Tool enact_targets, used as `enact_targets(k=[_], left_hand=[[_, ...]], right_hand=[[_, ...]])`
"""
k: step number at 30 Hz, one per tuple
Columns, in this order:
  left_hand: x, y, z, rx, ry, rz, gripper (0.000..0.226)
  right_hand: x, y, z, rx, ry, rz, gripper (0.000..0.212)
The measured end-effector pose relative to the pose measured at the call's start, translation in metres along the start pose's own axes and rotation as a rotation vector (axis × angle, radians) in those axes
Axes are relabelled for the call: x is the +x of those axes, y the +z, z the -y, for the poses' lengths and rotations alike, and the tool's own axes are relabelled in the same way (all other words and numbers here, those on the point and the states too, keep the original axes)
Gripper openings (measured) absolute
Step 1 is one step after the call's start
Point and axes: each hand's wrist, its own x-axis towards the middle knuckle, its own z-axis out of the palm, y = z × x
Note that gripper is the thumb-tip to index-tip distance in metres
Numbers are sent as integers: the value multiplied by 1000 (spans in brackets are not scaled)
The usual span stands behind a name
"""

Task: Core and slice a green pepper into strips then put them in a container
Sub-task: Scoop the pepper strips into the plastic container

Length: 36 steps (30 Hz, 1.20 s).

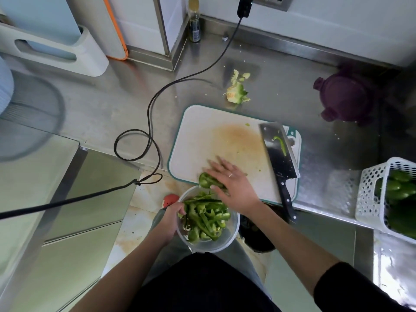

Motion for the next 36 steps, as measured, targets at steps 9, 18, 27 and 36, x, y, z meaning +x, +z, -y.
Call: enact_targets(k=[9,18,27,36], left_hand=[[0,-1,2,69,74,59,6],[11,-7,3,60,-8,14,24],[9,-3,0,94,11,33,14],[8,-13,8,158,-41,136,19]], right_hand=[[-48,40,40,156,-215,20,39],[-28,3,21,-2,195,-81,55],[-72,30,36,42,-178,244,56],[-88,14,26,53,-209,123,50]])
